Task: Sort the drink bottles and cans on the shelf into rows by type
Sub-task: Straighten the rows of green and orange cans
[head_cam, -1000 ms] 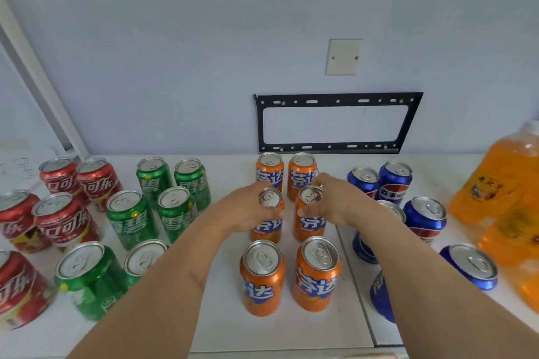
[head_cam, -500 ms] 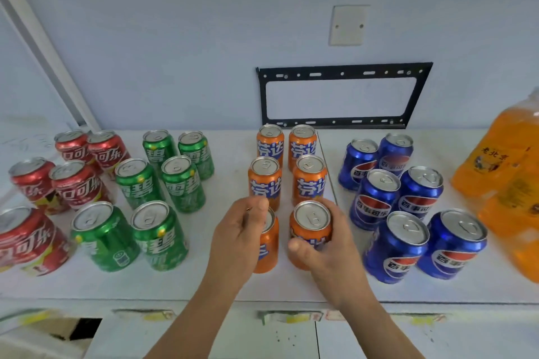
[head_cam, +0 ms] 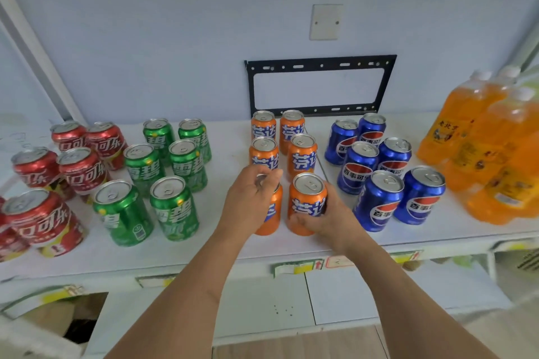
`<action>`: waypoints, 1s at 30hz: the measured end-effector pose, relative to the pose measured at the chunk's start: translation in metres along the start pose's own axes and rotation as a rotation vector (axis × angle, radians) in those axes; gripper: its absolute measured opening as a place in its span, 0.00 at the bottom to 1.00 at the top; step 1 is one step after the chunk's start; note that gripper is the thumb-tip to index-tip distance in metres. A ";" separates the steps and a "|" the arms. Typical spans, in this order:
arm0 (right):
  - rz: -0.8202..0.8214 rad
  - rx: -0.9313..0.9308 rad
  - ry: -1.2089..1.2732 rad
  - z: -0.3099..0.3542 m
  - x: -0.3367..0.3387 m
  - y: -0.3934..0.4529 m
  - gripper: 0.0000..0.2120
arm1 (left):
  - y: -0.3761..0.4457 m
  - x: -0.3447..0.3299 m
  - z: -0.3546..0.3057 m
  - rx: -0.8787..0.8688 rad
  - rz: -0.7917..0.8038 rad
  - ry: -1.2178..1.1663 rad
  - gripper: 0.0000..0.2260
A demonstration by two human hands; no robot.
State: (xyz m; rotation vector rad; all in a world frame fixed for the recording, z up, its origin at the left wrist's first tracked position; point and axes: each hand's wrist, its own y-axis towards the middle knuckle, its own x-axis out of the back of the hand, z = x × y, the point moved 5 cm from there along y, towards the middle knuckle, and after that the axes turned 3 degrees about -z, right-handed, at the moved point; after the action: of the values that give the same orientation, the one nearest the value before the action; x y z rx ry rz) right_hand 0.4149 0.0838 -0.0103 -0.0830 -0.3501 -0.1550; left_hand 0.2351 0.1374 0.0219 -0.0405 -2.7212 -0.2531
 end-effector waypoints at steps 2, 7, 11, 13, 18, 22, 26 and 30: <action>-0.008 -0.019 -0.003 0.002 0.000 -0.002 0.39 | 0.000 0.001 0.000 0.003 0.018 -0.009 0.11; 0.038 -0.083 -0.055 0.011 0.002 -0.008 0.41 | 0.001 0.000 -0.006 0.002 0.064 0.023 0.15; 0.052 -0.069 -0.167 0.035 0.017 -0.016 0.48 | 0.005 0.009 -0.027 -0.087 -0.032 0.121 0.22; 0.014 -0.019 -0.195 0.053 0.031 -0.016 0.46 | 0.009 0.010 -0.044 -0.176 -0.059 0.237 0.21; -0.051 0.078 -0.377 0.089 0.076 0.003 0.37 | 0.027 -0.011 -0.086 -0.364 -0.049 0.481 0.16; -0.101 0.148 -0.451 0.101 0.116 0.031 0.32 | 0.050 -0.045 -0.112 -0.464 -0.065 0.589 0.19; -0.157 0.193 -0.530 0.097 0.166 0.076 0.29 | 0.085 -0.089 -0.127 -0.462 0.004 0.589 0.21; -0.192 0.128 -0.565 0.070 0.212 0.126 0.30 | 0.119 -0.130 -0.134 -0.329 0.062 0.589 0.23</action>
State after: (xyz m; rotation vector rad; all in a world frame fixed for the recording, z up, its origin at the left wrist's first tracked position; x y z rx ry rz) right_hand 0.6090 0.1865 0.1222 0.0361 -0.9320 -0.2992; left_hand 0.4152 0.2314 0.1111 -0.1224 -2.0697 -0.5889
